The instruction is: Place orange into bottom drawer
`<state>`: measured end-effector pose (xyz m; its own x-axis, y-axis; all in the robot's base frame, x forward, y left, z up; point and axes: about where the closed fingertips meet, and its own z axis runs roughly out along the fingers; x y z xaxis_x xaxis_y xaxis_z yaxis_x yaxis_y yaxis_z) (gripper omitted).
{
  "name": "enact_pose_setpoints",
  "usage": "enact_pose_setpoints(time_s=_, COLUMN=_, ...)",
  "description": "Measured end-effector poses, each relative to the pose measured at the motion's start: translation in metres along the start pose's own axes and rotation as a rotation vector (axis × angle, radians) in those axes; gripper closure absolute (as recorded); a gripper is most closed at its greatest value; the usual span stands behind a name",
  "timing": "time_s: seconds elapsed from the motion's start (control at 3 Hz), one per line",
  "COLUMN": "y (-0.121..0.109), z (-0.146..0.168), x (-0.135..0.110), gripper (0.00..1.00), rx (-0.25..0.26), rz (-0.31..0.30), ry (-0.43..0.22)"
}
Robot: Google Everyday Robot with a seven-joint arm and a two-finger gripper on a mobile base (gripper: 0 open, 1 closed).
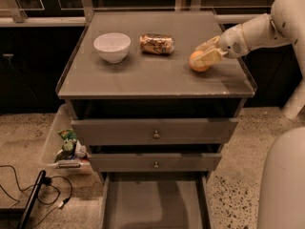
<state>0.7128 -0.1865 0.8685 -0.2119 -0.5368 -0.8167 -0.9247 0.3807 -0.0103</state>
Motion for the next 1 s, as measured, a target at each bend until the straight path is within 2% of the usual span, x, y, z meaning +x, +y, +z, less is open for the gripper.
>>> enact_pose_setpoints(time_s=0.33, y=0.018, z=-0.005, x=-0.005, gripper=1.00, rx=-0.025, rz=-0.039, ry=-0.021)
enact_pose_setpoints(time_s=1.0, y=0.091, z=-0.049, x=-0.015, gripper=1.00, rx=-0.048, rz=-0.189, ry=-0.074)
